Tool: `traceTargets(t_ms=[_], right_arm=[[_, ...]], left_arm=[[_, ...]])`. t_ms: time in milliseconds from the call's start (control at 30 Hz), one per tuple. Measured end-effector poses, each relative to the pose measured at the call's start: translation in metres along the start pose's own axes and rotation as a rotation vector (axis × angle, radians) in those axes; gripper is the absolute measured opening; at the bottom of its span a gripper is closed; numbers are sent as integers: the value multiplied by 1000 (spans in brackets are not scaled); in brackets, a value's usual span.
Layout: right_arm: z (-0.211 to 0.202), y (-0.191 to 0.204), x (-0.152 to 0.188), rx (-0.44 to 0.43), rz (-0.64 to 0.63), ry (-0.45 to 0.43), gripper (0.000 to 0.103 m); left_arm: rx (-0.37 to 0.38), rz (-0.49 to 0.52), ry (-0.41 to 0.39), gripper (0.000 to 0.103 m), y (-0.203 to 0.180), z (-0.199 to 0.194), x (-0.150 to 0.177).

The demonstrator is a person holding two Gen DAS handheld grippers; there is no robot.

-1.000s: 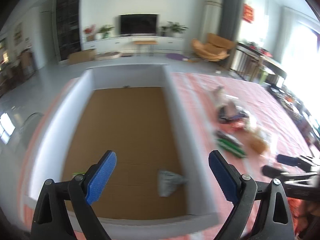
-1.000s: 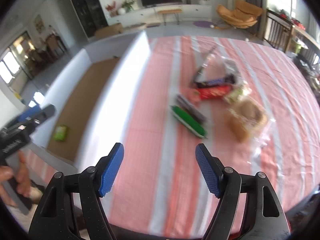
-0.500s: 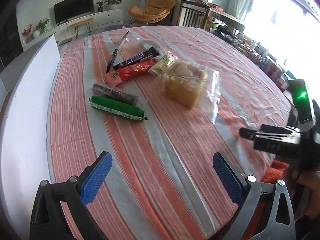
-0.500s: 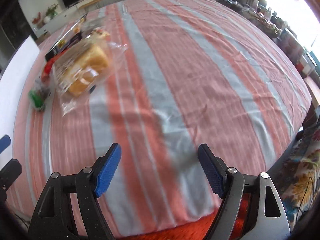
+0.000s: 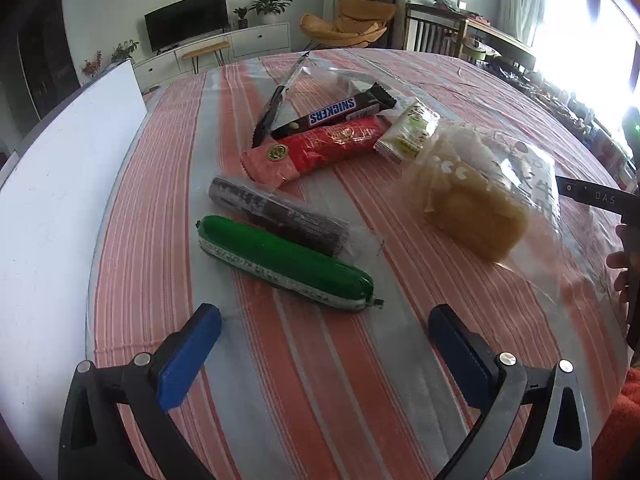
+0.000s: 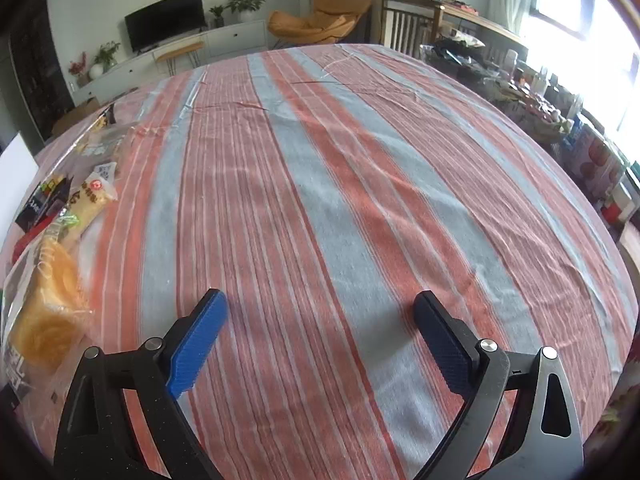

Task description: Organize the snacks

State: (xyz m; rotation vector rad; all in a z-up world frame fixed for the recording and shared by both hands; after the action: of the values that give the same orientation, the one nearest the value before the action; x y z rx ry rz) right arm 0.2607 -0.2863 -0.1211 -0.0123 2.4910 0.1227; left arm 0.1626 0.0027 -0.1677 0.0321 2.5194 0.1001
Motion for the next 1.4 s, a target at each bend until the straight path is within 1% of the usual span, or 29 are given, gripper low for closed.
traceTargets(t_ms=[1400], right_arm=[[1,2,3,-1,-1,-1,97]], left_arm=[[-2,2,0,103,-1,0,0]])
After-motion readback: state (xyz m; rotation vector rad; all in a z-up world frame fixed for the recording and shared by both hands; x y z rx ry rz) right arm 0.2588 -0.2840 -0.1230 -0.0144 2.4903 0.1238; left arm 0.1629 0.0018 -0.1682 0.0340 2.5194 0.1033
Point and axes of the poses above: each gripper's, at about its wrist camera, not at the fingertips, and z roughly the way its jaws point, y to its left, x to its underside, the point moved 4 cm from there along z, roughly the way its jaws point, and after that the axes turned 6 degrees about -x, right-handed, at the moved point
